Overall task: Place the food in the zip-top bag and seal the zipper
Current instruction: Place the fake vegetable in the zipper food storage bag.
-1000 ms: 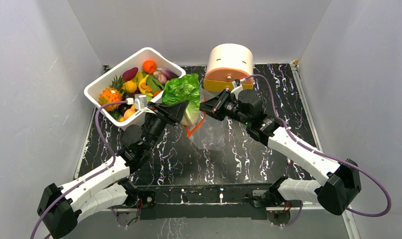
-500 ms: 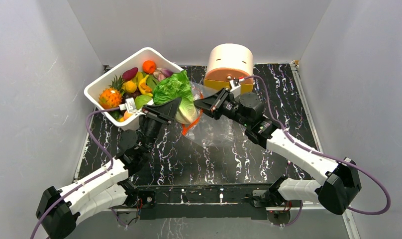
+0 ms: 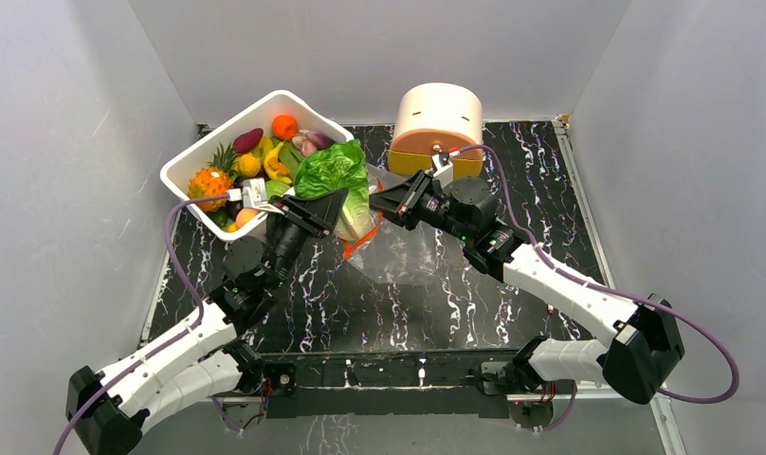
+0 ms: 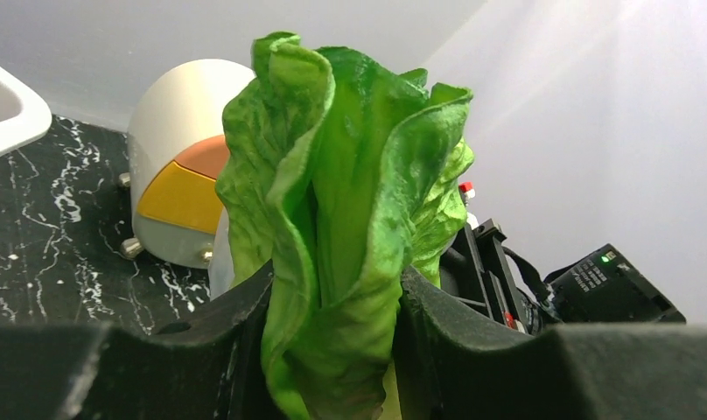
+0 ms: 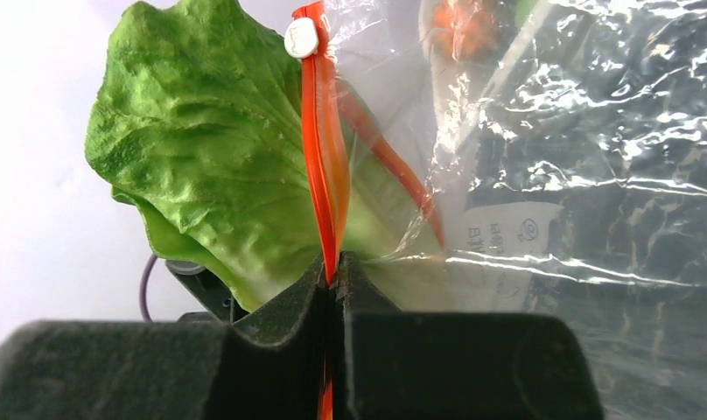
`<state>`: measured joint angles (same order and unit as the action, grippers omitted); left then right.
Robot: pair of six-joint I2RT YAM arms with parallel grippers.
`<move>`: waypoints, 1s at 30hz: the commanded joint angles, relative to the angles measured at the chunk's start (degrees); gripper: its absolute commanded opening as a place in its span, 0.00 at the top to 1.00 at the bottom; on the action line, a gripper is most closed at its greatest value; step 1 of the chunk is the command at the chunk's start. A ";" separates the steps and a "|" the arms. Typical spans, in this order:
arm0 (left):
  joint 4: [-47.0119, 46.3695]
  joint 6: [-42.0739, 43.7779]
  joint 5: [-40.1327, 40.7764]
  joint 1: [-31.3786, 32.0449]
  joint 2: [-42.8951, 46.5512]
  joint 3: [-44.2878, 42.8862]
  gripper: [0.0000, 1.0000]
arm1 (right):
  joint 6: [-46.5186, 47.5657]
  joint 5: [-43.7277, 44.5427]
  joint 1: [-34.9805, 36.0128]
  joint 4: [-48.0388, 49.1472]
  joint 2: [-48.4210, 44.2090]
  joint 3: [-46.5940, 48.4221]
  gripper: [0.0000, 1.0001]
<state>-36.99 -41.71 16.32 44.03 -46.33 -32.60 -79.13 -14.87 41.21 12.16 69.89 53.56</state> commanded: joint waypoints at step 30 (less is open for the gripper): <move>32.98 4.85 -7.48 0.44 -2.52 -13.20 0.80 | 17.31 2.65 3.70 2.51 -0.81 4.82 1.00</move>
<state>-1.69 -35.55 17.30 44.38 -49.08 -44.45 -65.36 -11.29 44.64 9.02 67.88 54.72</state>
